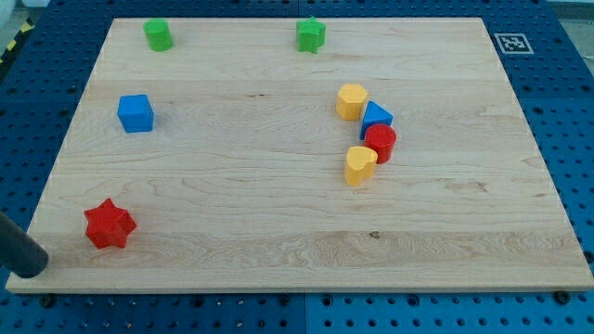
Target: Place the red star parallel to the heart
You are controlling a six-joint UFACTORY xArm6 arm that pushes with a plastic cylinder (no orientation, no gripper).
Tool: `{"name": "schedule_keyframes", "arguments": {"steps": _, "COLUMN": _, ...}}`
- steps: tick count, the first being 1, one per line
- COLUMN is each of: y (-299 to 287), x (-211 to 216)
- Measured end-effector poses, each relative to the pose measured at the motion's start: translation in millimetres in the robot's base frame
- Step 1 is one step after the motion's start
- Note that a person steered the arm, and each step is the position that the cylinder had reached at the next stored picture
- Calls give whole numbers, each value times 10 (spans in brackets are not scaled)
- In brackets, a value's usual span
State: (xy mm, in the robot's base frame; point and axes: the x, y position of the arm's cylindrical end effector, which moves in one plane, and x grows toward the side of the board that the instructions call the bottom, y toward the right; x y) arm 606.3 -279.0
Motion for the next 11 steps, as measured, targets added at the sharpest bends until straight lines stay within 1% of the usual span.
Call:
{"name": "schedule_keyframes", "arguments": {"steps": 3, "y": 502, "x": -226}}
{"name": "schedule_keyframes", "arguments": {"steps": 6, "y": 1486, "x": -545}}
{"name": "schedule_keyframes", "arguments": {"steps": 7, "y": 1544, "x": -634}}
{"name": "schedule_keyframes", "arguments": {"steps": 8, "y": 1544, "x": -321}}
{"name": "schedule_keyframes", "arguments": {"steps": 9, "y": 1340, "x": -334}}
{"name": "schedule_keyframes", "arguments": {"steps": 10, "y": 1196, "x": -643}}
{"name": "schedule_keyframes", "arguments": {"steps": 11, "y": 1199, "x": -673}}
